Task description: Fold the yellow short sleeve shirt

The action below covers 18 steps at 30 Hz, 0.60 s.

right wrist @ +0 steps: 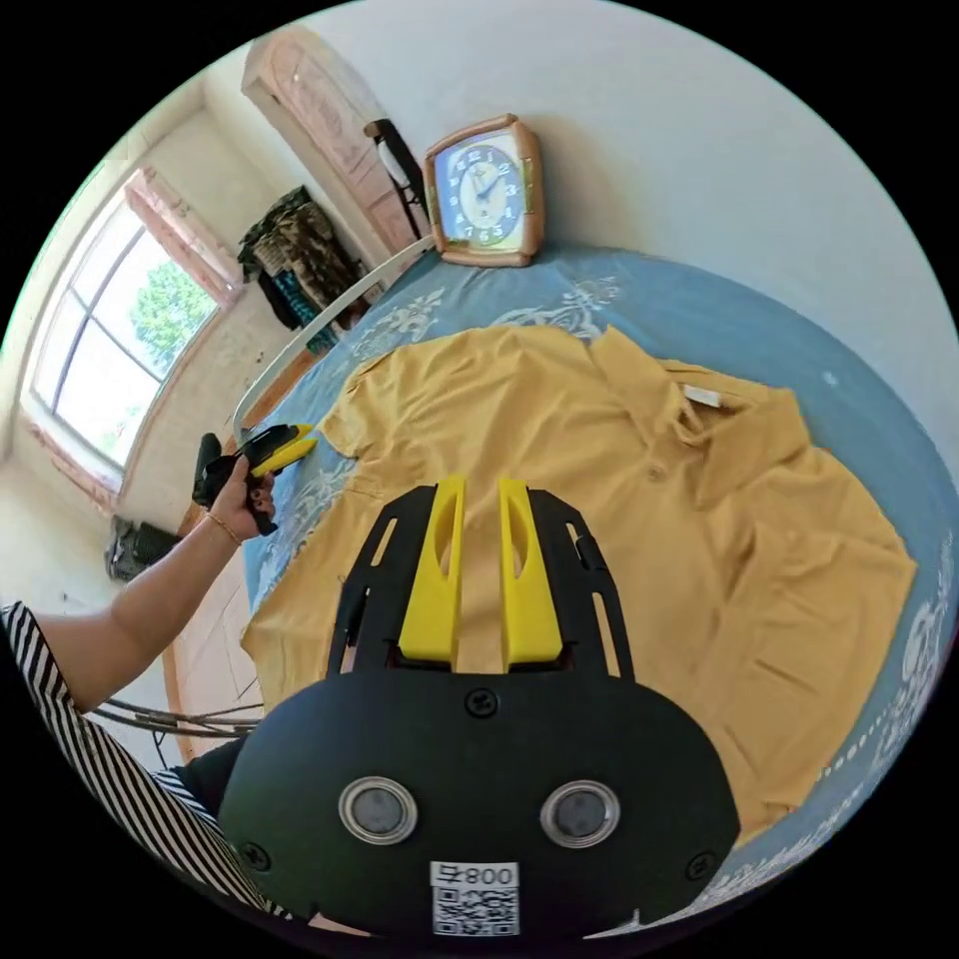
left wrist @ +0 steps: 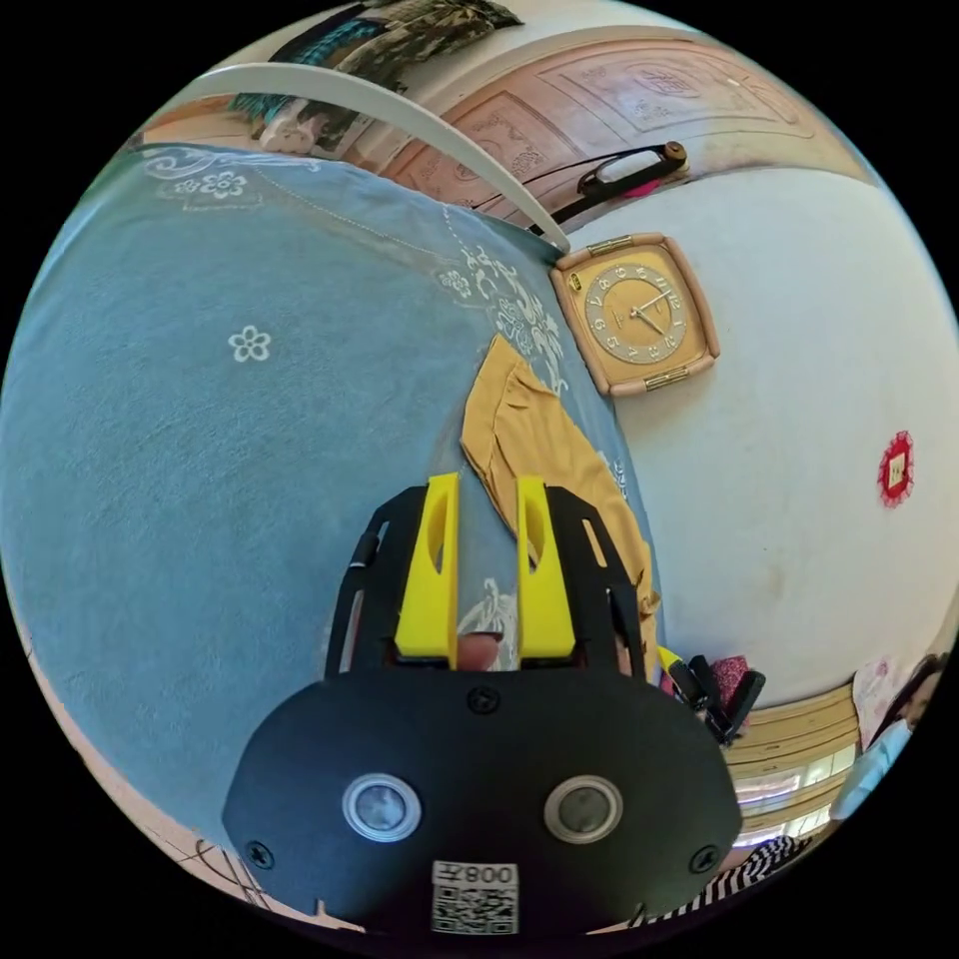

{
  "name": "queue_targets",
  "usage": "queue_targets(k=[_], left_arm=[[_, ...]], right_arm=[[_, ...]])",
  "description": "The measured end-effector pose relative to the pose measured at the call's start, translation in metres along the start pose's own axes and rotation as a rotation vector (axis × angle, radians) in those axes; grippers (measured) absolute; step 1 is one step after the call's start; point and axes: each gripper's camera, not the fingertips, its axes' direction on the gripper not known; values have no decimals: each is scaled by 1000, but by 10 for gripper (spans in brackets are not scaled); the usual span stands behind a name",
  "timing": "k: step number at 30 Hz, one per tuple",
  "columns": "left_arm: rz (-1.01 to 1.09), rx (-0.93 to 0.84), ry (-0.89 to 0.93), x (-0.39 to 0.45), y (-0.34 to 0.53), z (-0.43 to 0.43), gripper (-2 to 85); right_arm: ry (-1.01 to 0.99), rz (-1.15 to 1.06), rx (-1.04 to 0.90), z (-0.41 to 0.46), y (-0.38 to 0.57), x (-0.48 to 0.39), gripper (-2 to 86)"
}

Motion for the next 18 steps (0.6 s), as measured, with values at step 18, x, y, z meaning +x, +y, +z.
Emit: queue_targets(k=[18], left_arm=[[634, -155, -93, 42, 31, -22, 9]], right_arm=[[-271, -134, -188, 228, -134, 29, 70]])
